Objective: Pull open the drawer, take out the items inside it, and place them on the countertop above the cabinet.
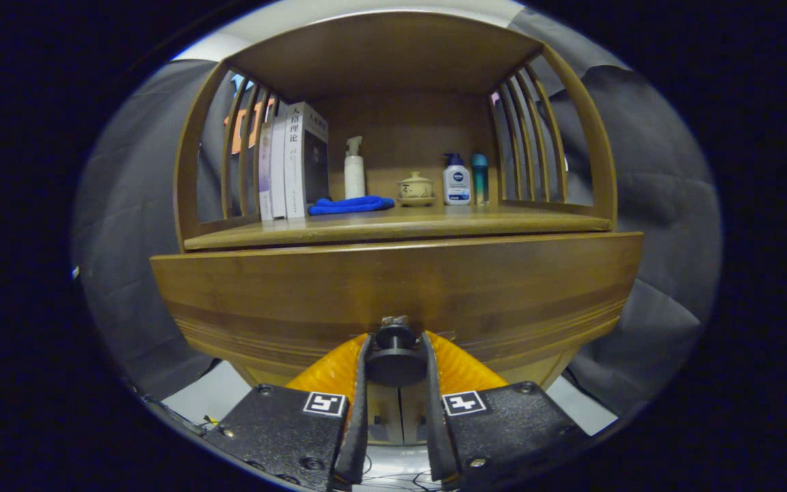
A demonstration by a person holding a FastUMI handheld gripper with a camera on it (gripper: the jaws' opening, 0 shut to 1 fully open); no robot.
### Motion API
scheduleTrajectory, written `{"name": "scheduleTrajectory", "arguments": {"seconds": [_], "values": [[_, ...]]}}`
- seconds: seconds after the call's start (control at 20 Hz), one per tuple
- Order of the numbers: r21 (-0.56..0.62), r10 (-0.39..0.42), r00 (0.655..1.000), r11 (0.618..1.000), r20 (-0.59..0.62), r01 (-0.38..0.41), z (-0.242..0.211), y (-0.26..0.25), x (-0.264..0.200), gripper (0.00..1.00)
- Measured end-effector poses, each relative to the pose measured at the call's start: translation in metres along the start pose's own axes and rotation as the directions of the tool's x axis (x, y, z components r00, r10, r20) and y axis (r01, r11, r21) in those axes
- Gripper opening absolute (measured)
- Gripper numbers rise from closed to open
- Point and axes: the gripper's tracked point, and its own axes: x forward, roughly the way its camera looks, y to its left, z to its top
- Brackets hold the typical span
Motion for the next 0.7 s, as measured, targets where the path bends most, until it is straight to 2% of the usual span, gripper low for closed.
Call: {"name": "scheduleTrajectory", "arguments": {"seconds": [0.55, 0.7], "values": [[-0.024, 0.005, 1.0, 1.0, 0.001, -0.005, -0.031, -0.006, -0.082, 0.38], [-0.02, 0.028, 1.0, 0.999, 0.007, -0.028, -0.037, -0.002, -0.102, 0.38]]}}
